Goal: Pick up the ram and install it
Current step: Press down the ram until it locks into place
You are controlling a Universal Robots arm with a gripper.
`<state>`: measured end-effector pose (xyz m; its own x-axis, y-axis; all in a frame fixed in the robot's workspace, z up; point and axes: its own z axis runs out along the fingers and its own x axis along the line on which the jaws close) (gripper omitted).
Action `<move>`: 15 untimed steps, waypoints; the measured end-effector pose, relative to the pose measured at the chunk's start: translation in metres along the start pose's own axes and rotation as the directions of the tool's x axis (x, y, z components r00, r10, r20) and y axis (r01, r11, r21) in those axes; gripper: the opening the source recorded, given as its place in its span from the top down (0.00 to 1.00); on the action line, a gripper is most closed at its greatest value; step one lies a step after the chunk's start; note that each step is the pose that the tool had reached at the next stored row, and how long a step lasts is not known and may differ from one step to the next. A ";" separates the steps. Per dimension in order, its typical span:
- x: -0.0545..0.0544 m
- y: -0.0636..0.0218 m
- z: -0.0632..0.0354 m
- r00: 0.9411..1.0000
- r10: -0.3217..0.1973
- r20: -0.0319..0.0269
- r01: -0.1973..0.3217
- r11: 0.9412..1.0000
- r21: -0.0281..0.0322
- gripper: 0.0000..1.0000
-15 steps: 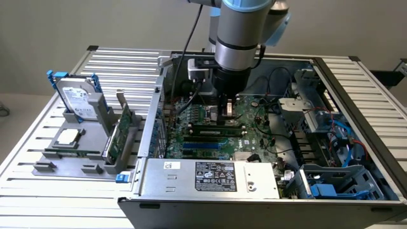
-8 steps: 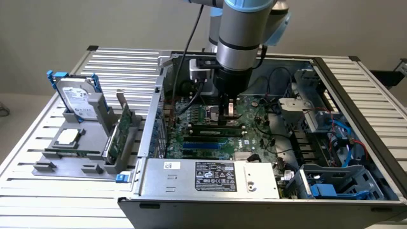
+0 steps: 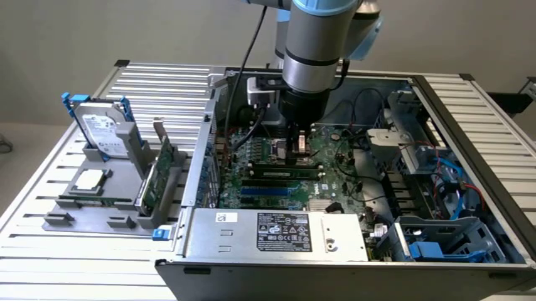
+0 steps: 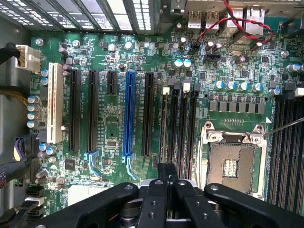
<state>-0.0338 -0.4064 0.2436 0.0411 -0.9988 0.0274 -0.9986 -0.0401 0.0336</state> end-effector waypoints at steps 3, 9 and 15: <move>0.000 0.0000 0.0000 1.000 0.000 0.000 0.000 1.000 0.000 0.89; 0.000 0.0000 0.0000 1.000 0.000 0.000 0.000 1.000 0.000 0.89; 0.002 0.0009 0.0001 1.000 0.005 0.000 -0.005 1.000 0.002 0.89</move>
<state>-0.0346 -0.4089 0.2435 0.0359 -0.9990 0.0274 -0.9989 -0.0350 0.0317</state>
